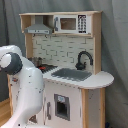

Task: Play with the kitchen

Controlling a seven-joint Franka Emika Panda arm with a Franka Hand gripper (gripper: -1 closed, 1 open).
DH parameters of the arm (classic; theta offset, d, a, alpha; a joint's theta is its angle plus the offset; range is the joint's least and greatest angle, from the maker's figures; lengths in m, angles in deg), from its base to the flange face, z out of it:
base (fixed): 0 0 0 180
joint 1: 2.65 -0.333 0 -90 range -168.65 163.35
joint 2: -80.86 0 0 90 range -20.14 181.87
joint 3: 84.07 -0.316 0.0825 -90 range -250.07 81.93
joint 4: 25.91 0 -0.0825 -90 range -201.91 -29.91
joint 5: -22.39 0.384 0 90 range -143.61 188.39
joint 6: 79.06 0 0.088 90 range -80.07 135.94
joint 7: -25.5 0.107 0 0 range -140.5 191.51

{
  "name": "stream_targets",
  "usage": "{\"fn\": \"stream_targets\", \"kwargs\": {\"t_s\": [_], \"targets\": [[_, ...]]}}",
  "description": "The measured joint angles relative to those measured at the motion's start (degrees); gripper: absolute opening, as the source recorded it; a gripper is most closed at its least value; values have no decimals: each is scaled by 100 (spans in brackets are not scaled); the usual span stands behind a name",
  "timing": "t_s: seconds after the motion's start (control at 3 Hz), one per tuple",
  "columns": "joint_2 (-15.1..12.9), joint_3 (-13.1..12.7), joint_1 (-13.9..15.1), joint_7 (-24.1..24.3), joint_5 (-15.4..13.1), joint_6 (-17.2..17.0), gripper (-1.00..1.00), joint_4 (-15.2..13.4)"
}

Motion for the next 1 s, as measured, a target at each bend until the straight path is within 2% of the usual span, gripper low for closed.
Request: {"fn": "stream_targets", "kwargs": {"t_s": [0.67, 1.0], "targets": [[2, -371, 524, 135, 35, -389, 100, -1065], [14, -502, 960, 134, 35, -479, 100, -1481]]}}
